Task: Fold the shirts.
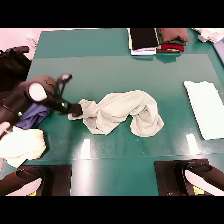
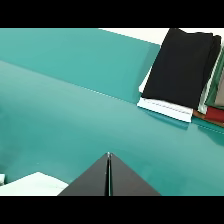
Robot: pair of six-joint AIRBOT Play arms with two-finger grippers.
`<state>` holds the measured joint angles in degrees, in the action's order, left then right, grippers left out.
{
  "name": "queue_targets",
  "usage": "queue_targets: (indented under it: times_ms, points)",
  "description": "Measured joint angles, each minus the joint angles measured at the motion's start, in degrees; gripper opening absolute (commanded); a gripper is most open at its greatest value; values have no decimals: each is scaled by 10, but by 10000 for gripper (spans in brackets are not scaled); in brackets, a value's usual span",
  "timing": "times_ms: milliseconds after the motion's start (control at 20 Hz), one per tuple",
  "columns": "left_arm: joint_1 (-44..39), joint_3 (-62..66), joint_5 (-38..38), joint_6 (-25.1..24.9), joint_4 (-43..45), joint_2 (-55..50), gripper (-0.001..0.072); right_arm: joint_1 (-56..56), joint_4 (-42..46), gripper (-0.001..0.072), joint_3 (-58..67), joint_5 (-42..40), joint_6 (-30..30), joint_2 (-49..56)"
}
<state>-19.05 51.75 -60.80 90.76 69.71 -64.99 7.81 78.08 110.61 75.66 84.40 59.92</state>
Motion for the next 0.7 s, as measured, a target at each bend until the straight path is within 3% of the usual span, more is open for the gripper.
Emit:
queue_targets:
  times_ms: [300, 350, 450, 500, 550, 600, 700]
  points:
    - [-21, -137, 158, -21, -144, 6, 566, 0, -3, 15, 0, 0, 0, 3]
    - [-27, -145, 176, -23, -153, 3, 491, 0, -4, 15, 0, 0, 0, 3]
    - [-35, -155, 207, -24, -167, -9, 478, 0, -4, 15, 0, 6, 0, 3]
    - [-37, -157, 219, -23, -174, -14, 400, 0, -5, 15, 0, 12, 0, 3]
    - [-39, -158, 229, -24, -177, -19, 111, 0, -5, 15, 0, 20, 0, 3]
    - [-39, -156, 233, -24, -176, -23, 33, 0, -4, 15, 0, 30, 0, 3]
    - [-28, -137, 235, -26, -174, -24, 24, -2, -2, 15, -7, 52, 0, 1]
